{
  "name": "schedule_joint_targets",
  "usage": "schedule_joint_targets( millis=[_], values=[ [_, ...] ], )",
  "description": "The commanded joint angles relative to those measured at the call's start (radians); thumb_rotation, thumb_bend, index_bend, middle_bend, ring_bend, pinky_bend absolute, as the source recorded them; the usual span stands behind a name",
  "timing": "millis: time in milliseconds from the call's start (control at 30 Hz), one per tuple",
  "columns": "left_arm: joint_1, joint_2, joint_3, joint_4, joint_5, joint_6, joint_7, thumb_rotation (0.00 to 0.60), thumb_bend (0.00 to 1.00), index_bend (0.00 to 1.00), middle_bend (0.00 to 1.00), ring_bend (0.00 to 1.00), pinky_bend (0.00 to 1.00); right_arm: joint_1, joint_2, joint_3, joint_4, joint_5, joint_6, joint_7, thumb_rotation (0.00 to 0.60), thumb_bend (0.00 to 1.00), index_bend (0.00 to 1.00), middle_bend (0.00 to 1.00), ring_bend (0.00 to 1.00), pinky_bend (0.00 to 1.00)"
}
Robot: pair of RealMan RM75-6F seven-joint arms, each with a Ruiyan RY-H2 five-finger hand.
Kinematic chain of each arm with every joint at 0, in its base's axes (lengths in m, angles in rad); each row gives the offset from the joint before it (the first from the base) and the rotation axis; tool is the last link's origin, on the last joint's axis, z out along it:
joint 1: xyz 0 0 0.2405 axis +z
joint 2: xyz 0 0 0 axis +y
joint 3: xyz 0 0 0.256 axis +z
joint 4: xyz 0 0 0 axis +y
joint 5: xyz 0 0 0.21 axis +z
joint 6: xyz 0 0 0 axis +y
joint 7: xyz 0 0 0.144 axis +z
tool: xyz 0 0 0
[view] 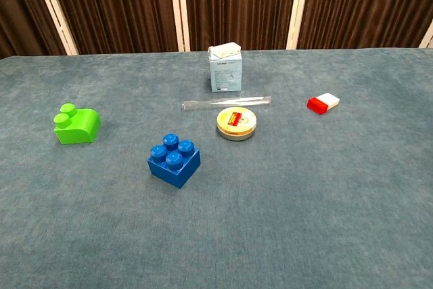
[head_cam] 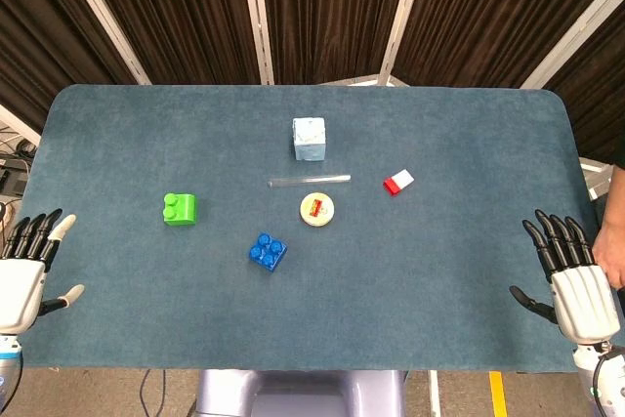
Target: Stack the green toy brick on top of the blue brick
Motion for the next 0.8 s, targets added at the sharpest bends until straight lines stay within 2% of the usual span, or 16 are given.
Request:
schedule_joint_targets(
  millis=[33,200,300,400,533,633,700,800],
  values=[
    [0.0,0.0,0.0,0.0,-0.001,0.0,0.0,0.6,0.0,0.0,0.0,0.0,0.0,0.0,0.001,0.0,-0.001,0.0,0.0,0.0,0.6,0.0,0.01,0.0,0.0,0.0],
    [-0.001,0.001,-0.001,0.002,-0.008,-0.007,-0.003,0.6,0.0,0.0,0.0,0.0,0.0,-0.001,0.001,0.001,-0.004,0.001,0.0,-0.001,0.6,0.0,0.01,0.0,0.0,0.0],
    [-0.015,0.004,0.004,-0.01,-0.016,-0.045,-0.022,0.6,0.0,0.0,0.0,0.0,0.0,-0.004,0.001,-0.003,-0.001,0.004,-0.002,-0.003,0.6,0.0,0.01,0.0,0.0,0.0],
    [-0.045,-0.005,-0.018,-0.006,-0.05,-0.091,-0.016,0.6,0.0,0.0,0.0,0.0,0.0,-0.006,0.004,-0.003,-0.002,0.014,-0.008,0.007,0.6,0.0,0.01,0.0,0.0,0.0],
    [-0.128,-0.038,-0.082,0.024,-0.151,-0.214,0.009,0.6,0.0,0.0,0.0,0.0,0.0,-0.004,0.009,0.002,-0.005,0.027,-0.015,0.031,0.6,0.0,0.01,0.0,0.0,0.0],
    [-0.213,-0.096,-0.127,0.108,-0.223,-0.332,0.041,0.6,0.0,0.0,0.0,0.0,0.0,0.001,0.008,0.007,-0.003,0.035,-0.023,0.031,0.6,0.0,0.01,0.0,0.0,0.0],
    [-0.285,-0.15,-0.158,0.179,-0.302,-0.451,0.052,0.6,0.0,0.0,0.0,0.0,0.0,0.004,0.006,0.01,0.002,0.05,-0.039,0.033,0.6,0.0,0.01,0.0,0.0,0.0],
    [-0.355,-0.217,-0.185,0.268,-0.347,-0.536,0.056,0.6,0.0,0.0,0.0,0.0,0.0,0.006,0.006,0.012,0.008,0.07,-0.058,0.043,0.6,0.0,0.01,0.0,0.0,0.0]
  ],
)
